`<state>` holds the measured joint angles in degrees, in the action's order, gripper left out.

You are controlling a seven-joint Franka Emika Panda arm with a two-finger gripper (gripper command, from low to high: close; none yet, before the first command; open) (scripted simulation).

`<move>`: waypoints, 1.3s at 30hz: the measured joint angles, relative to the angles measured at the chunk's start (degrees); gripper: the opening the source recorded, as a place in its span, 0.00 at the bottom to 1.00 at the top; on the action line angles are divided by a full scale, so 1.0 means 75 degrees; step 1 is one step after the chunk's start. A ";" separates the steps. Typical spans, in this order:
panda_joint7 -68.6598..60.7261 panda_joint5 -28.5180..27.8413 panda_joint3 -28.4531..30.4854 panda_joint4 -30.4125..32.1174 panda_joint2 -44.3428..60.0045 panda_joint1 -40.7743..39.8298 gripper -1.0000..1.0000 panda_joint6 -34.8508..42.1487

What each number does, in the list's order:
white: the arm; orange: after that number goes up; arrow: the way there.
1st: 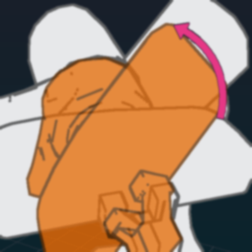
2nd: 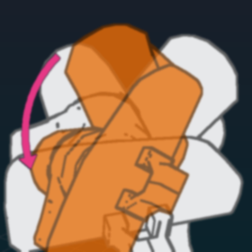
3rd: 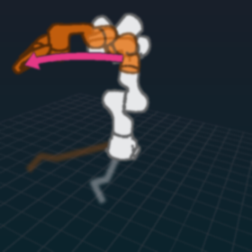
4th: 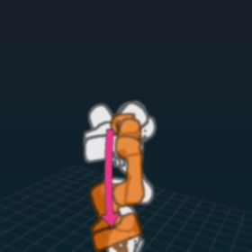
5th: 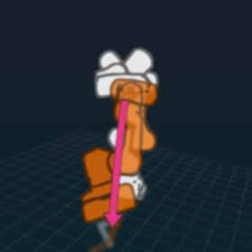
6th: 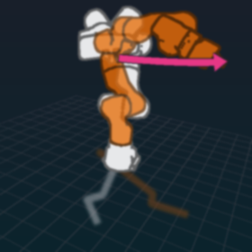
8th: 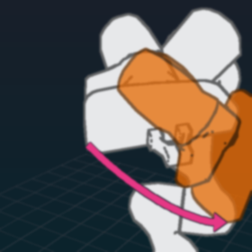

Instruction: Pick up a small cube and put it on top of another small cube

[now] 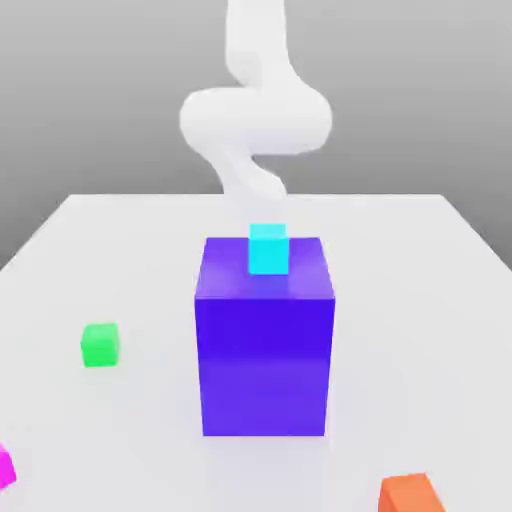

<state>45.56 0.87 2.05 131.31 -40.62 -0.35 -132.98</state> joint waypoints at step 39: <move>-0.1275 0.2578 0.1821 -0.1072 0.9876 -0.2424 0.00 -0.2855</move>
<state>36.00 20.20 15.71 123.27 33.46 -18.54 -154.39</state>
